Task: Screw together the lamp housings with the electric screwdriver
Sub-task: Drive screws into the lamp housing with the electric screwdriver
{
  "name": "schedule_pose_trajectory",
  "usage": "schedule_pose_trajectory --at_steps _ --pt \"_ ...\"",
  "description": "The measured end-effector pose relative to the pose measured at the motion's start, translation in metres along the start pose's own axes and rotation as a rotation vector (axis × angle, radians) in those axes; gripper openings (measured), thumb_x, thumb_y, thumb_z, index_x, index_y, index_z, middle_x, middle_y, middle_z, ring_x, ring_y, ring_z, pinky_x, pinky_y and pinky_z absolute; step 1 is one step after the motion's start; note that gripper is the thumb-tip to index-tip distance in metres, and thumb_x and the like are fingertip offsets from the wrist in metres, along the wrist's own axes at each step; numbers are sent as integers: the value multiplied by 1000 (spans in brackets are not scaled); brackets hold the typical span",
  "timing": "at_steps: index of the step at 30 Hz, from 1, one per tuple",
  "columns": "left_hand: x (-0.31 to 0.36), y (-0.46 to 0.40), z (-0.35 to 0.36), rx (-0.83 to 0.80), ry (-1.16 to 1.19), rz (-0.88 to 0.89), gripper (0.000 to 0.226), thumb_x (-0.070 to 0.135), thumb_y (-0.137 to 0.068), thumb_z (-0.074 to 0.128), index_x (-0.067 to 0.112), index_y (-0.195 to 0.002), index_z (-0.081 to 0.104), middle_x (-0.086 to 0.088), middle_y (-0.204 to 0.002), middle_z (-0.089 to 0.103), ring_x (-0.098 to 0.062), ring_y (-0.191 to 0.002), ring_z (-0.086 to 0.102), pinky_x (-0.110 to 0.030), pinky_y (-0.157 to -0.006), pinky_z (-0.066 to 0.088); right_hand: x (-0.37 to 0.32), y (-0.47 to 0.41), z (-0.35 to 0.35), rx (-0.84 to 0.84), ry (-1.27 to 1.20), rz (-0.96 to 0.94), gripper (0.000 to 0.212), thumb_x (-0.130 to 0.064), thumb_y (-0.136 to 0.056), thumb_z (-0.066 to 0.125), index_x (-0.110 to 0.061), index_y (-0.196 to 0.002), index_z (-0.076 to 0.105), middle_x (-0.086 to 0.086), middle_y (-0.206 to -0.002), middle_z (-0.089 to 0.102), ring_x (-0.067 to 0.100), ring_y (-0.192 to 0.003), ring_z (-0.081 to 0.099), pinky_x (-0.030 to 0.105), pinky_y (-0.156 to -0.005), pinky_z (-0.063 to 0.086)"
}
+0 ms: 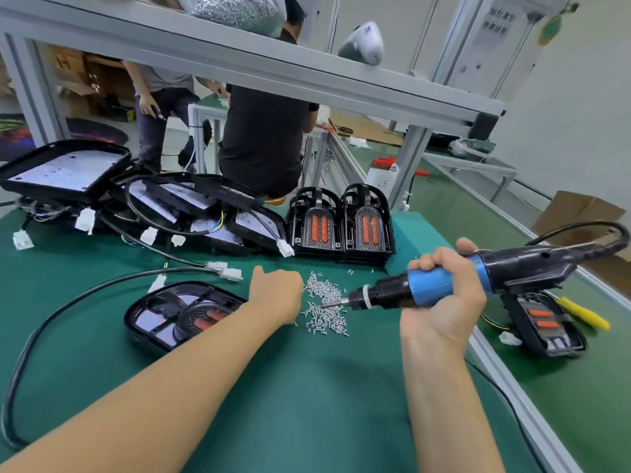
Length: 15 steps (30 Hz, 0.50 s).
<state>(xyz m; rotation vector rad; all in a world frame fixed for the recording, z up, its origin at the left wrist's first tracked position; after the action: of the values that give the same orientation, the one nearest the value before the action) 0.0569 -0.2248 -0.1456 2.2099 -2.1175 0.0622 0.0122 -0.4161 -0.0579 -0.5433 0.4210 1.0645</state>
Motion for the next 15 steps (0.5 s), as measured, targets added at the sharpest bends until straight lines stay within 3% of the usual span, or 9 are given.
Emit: schedule_pose_trajectory --at_steps 2,4,7,11,13,15 --pt "3 -1 -3 33 -69 0 29 -2 -78 49 19 -61 40 2 -59 49 -19 -58 43 -39 -100 27 2 0 -1 -2 5 8 28 -1 -69 57 -17 -91 54 -2 -61 47 13 -51 48 23 -57 45" --pt "6 -1 -6 58 -93 19 33 -3 -78 49 18 -59 33 1 -55 40 -17 -53 35 -39 -98 27 3 1 0 -6 9 15 28 -1 -69 57 -18 -92 54 -2 -61 47 13 -51 49 23 -58 45" --pt "5 4 -9 29 -52 27 29 -1 -80 48 19 -60 40 1 -59 47 -19 -58 39 -37 -95 29 3 2 3 -4 4 25 29 -1 -68 57 -17 -91 54 -1 -62 47 13 -51 49 23 -58 46" --pt "-14 24 -35 129 321 108 21 17 -88 55 29 -72 62 9 -85 68 -14 -87 53 -34 -83 24 -3 4 9 -36 -18 32 27 -2 -69 56 -19 -90 55 -3 -60 49 11 -52 49 23 -60 46" --pt "-34 48 -50 230 597 150 19 25 -87 63 33 -70 62 15 -82 67 -5 -89 53 -30 -87 28 -6 8 15 -71 -30 42 26 -3 -69 56 -20 -89 55 -4 -61 48 10 -52 48 22 -60 45" --pt "-54 76 -56 262 872 156 17 21 -85 68 30 -71 66 18 -78 67 2 -83 56 -18 -83 35 -6 13 25 -109 -50 64 25 -4 -70 55 -20 -89 55 -5 -61 48 10 -52 48 21 -61 45"
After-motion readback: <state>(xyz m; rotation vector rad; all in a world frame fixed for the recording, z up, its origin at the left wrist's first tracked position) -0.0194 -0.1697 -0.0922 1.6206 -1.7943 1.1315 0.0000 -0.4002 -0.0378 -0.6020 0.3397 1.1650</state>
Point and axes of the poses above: each hand's wrist, its own y-axis away from the middle knuckle, its own z-axis out of the palm, x = y × z, the point moved 6 cm from there along -y, towards the middle knuckle
